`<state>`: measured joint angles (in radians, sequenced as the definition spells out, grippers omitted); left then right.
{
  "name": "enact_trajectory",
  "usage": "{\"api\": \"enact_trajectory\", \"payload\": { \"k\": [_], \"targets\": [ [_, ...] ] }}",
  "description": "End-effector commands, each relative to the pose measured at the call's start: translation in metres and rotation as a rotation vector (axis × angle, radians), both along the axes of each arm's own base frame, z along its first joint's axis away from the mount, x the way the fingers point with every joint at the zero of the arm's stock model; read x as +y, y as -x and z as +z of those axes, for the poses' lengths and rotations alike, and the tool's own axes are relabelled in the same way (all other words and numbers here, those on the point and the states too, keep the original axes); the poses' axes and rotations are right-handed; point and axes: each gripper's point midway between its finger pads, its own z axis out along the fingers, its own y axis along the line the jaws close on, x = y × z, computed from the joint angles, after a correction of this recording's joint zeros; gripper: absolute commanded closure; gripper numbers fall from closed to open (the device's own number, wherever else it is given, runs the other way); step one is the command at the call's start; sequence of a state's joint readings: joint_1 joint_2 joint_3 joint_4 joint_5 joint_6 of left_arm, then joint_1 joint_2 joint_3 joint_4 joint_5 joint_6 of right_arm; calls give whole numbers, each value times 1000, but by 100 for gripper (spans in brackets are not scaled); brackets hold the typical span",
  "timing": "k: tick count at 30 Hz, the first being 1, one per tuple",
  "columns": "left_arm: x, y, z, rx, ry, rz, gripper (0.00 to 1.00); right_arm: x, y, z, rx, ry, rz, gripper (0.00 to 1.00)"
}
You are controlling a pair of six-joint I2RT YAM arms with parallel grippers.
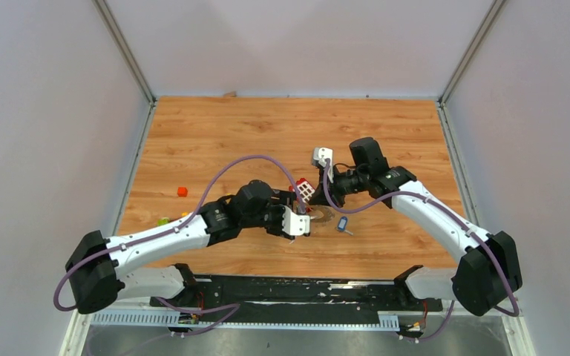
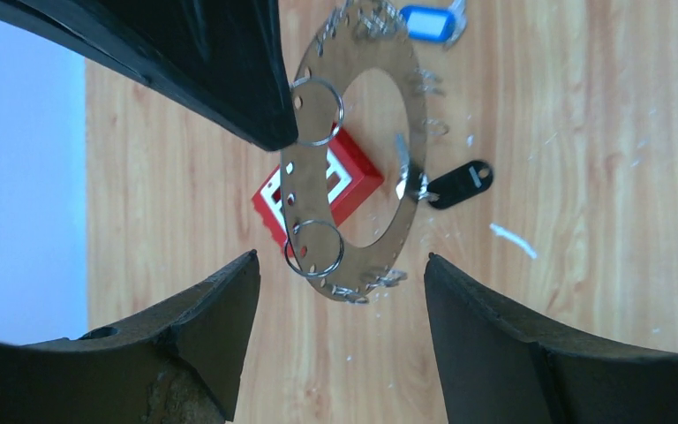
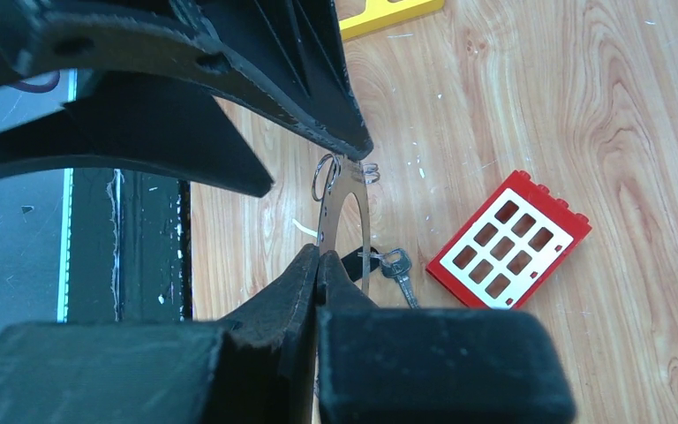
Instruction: Put the keys on the keyring
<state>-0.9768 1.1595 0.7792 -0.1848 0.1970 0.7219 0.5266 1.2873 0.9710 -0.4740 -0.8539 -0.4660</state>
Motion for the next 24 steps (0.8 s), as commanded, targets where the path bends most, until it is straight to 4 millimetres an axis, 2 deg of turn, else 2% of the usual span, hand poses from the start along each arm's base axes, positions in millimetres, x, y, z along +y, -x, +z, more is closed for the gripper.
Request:
{"api": "enact_trajectory", "payload": {
  "k": [1, 6, 16, 24],
  "targets": [
    [-6, -24, 26, -279, 32, 43, 25, 6, -4, 20, -48, -51, 30, 100],
    [-6, -27, 31, -395, 52, 73, 29, 6, -4, 19, -46, -48, 30, 100],
    [-4, -31, 34, -502, 62, 101, 37, 7, -4, 17, -35, -44, 31, 100],
    [-6, -25, 23, -504, 28, 43, 33, 7, -5, 17, -34, -43, 31, 100]
  ]
}}
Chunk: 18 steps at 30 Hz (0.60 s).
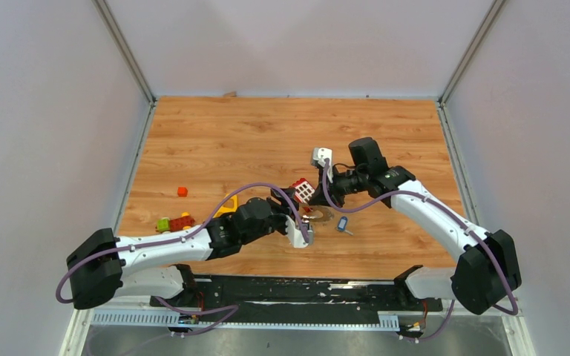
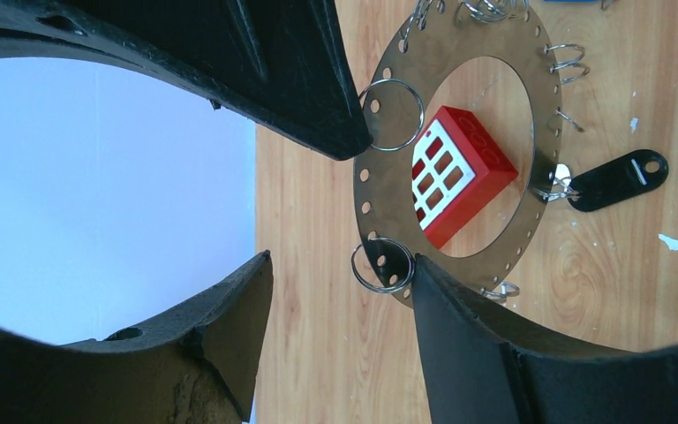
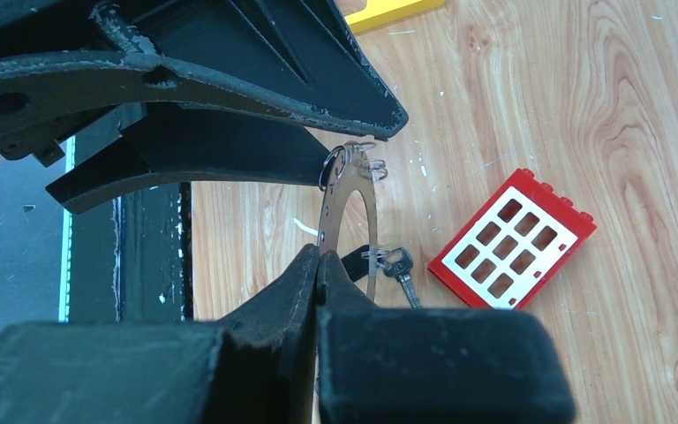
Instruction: Put the keys on the keyring
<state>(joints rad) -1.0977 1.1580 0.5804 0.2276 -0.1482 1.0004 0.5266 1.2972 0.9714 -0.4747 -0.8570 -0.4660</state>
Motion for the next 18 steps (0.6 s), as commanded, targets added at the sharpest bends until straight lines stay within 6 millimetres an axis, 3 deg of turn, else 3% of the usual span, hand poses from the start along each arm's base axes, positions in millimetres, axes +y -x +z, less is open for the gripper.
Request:
{"api": "enact_trajectory", "payload": {
  "k": [1, 12, 18],
  "targets": [
    [-5, 3, 13, -46, 36, -34, 33, 7, -4, 20, -43, -47, 29, 100],
    [-11, 10, 4, -21, 31, -72, 31, 6, -4, 20, -45, -47, 30, 100],
    [-8, 5, 4, -56, 60, -46, 39, 6, -4, 19, -44, -45, 29, 100]
  ]
}}
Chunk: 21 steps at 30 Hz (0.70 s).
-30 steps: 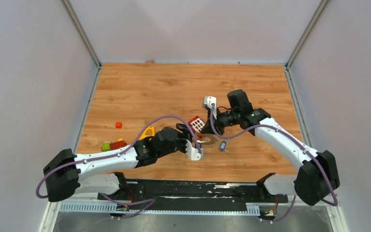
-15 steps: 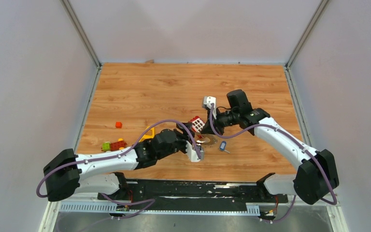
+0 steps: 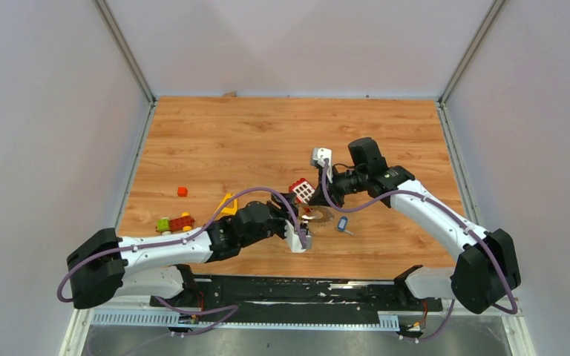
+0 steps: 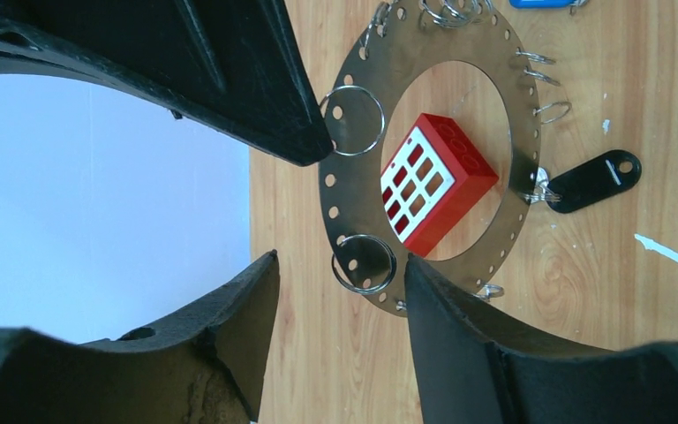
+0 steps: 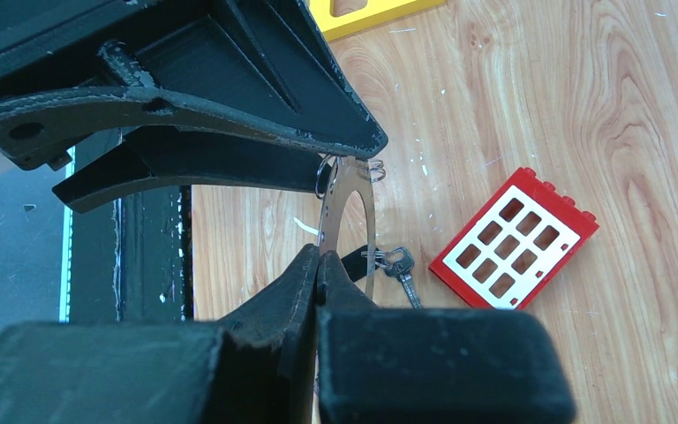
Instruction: Put the keys on the keyring
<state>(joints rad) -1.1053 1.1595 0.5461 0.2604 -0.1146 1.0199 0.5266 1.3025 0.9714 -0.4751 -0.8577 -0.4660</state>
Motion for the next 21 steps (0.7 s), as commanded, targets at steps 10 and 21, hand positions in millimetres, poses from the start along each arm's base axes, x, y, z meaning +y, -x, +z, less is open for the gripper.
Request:
{"api": "enact_trajectory", "payload": {
  "k": [10, 21],
  "targets": [
    [2, -5, 29, -98, 144, 33, 50, 6, -4, 19, -42, -44, 29, 100],
    [4, -3, 35, -89, 184, 40, 56, 6, -5, 19, -44, -42, 27, 100]
  ]
}}
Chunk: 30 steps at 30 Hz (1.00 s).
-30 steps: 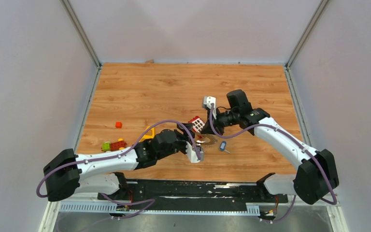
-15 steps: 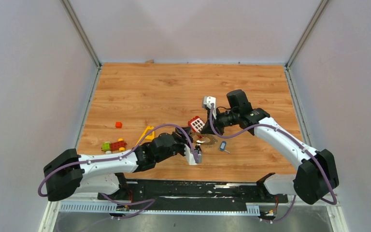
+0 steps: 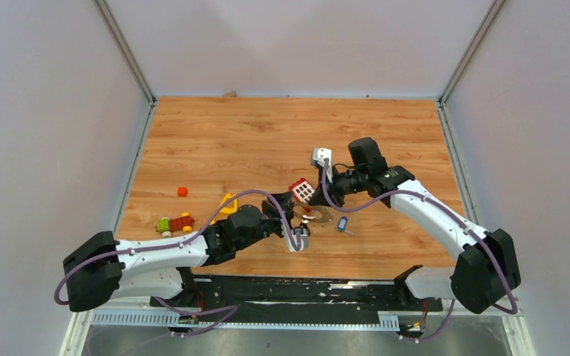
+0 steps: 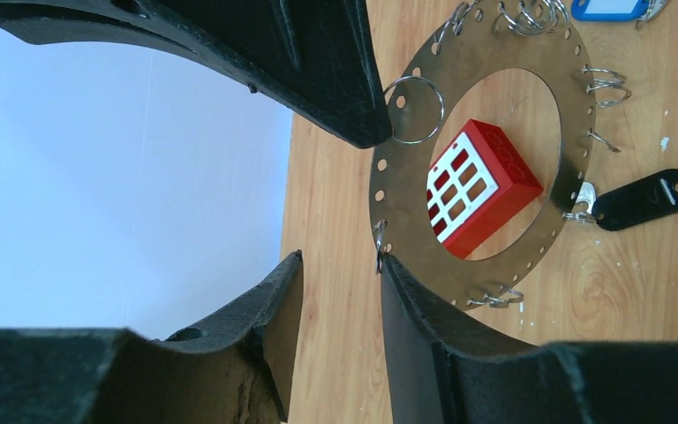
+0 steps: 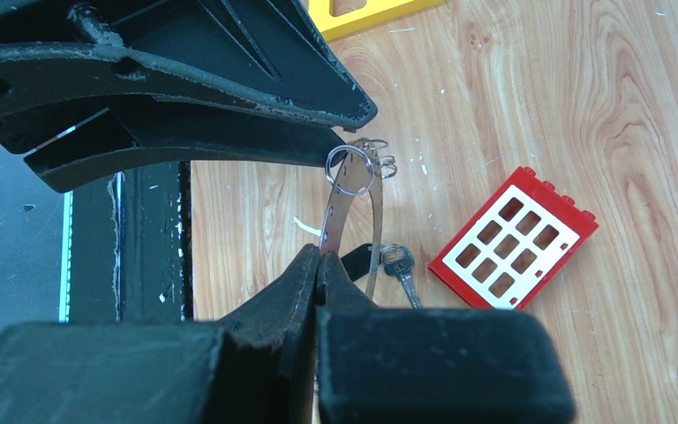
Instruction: Put the keys on the keyring
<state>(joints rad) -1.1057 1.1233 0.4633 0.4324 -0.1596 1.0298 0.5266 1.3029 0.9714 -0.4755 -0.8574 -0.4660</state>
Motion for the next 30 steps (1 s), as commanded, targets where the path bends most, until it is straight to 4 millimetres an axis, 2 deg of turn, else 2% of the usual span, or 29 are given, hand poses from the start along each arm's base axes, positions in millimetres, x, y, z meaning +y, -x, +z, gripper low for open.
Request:
{"api": "enact_trajectory", "payload": {
  "k": [1, 8, 21, 30],
  "targets": [
    [-4, 2, 19, -11, 78, -4, 57, 6, -5, 19, -45, -43, 28, 100],
    [-7, 3, 10, 25, 57, -8, 66, 6, -4, 19, -47, -42, 28, 100],
    [-10, 3, 3, 59, 27, -15, 69, 5, -4, 21, -53, -44, 26, 100],
    [-15, 4, 2, 71, 21, -29, 80, 5, -4, 21, -54, -45, 26, 100]
  ]
}}
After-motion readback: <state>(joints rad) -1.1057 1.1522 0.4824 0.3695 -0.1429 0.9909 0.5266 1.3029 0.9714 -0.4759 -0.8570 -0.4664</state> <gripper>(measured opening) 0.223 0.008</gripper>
